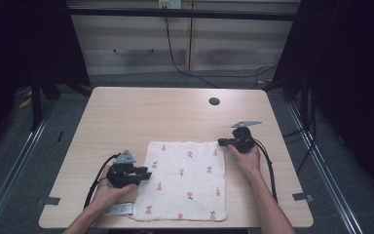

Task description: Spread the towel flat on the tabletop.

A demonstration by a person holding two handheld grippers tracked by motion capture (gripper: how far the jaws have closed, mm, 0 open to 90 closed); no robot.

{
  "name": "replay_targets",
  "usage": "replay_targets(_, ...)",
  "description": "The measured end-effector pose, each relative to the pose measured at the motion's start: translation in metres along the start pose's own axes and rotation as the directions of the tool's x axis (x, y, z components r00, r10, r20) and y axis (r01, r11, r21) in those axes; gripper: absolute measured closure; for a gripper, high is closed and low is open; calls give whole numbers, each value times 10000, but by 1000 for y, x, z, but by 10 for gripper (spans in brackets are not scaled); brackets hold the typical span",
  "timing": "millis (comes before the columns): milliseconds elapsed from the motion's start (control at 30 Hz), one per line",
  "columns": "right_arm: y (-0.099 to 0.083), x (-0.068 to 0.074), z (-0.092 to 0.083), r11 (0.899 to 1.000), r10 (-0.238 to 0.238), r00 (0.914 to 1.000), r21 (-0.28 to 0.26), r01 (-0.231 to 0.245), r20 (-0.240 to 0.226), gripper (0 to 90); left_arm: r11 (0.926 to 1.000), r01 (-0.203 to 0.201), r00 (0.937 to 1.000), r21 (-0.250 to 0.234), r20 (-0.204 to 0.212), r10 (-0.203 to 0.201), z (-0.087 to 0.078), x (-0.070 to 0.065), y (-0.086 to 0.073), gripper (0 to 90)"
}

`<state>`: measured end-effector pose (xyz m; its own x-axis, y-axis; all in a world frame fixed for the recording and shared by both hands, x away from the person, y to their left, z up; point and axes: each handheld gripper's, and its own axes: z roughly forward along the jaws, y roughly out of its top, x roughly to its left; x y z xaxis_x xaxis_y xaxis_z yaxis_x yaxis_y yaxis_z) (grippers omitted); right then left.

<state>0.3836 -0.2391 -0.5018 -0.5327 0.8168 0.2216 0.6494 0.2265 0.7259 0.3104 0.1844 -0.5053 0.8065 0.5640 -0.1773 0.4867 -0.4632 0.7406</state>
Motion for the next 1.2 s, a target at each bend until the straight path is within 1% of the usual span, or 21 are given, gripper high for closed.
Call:
replay_targets(67, 1, 1, -1, 10000, 8, 10000, -54, -8, -57, 891, 10000, 1, 10000, -11, 6, -1, 0, 0, 0, 683)
replay_targets(133, 2, 4, -5, 9996, -53, 9997, -273, 47, -238, 892, 10000, -4, 10000, 16, 4, 4, 0, 0, 0, 683)
replay_targets(200, 3, 6, -7, 9994, -99, 9995, -339, 89, -315, 892, 9999, -104, 9999, 59, -33, 105, -1, -1, -1, 683)
replay_targets(333, 0, 12, -13, 9984, -220, 9980, -525, 189, -597, 891, 9999, -114, 9999, 49, -68, 114, -1, -3, -1, 684)
replay_targets(467, -4, 15, -16, 9978, -307, 9971, -609, 265, -692, 892, 9999, -21, 10000, 128, 27, 20, -3, -3, -2, 684)
replay_targets(500, -6, 16, -18, 9976, -235, 9966, -660, 183, -789, 892, 9998, -69, 9999, 189, 108, 67, -4, -2, -2, 679)
replay_targets(533, -6, 16, -18, 9974, -255, 9966, -686, 201, -787, 891, 9997, -39, 9999, 220, 133, 36, -6, -2, -2, 665)
replay_targets(600, -6, 16, -19, 9965, -289, 9963, -808, 223, -815, 892, 9998, 182, 9997, 66, 175, -183, -11, 2, -1, 648)
replay_targets(667, -5, 16, -19, 9965, -280, 9962, -810, 213, -827, 892, 9997, 245, 9996, -59, 117, -244, -13, 5, 0, 634)
replay_targets(700, -4, 16, -17, 9965, -329, 9961, -795, 264, -820, 892, 9993, 310, 9995, -198, -2, -310, -16, 11, 6, 626)
replay_targets(800, -4, 16, -15, 9970, -268, 9964, -749, 207, -810, 892, 9983, 395, 9992, -435, 20, -394, -18, 19, 14, 610)
replay_targets(833, -3, 16, -14, 9970, -300, 9962, -740, 239, -821, 891, 9983, 396, 9991, -439, -103, -401, -16, 27, 21, 586)
replay_targets(867, -2, 16, -13, 9971, -283, 9962, -732, 222, -827, 892, 9976, 558, 9983, -401, -145, -565, -14, 32, 25, 587)
replay_targets(900, -2, 16, -13, 9971, -283, 9962, -732, 222, -827, 892, 9976, 558, 9983, -401, -145, -565, -14, 32, 25, 587)
replay_targets(933, -1, 17, -12, 9969, -301, 9957, -744, 236, -879, 891, 9958, 717, 9968, -565, -308, -735, -11, 42, 32, 587)
replay_targets(967, 0, 18, -11, 9968, -301, 9955, -766, 232, -901, 892, 9950, 762, 9963, -647, -346, -785, -9, 47, 34, 588)
replay_targets(1033, 0, 19, -10, 9970, -367, 9953, -718, 304, -895, 891, 9932, 998, 9941, -597, -367, -1021, -5, 58, 39, 606)
replay_targets(1067, 0, 19, -9, 9972, -343, 9952, -695, 280, -921, 891, 9923, 1067, 9927, -625, -490, -1098, -4, 62, 40, 617)
replay_targets(1133, 0, 19, -9, 9972, -343, 9951, -693, 279, -926, 891, 9909, 1182, 9916, -650, -445, -1212, -2, 66, 42, 620)
replay_targets(1167, 0, 18, -8, 9970, -334, 9951, -729, 266, -932, 891, 9872, 1355, 9886, -841, -543, -1403, -1, 72, 46, 621)
replay_targets(1200, 0, 18, -8, 9972, -324, 9952, -704, 260, -927, 891, 9861, 1432, 9872, -837, -581, -1483, 0, 74, 49, 621)
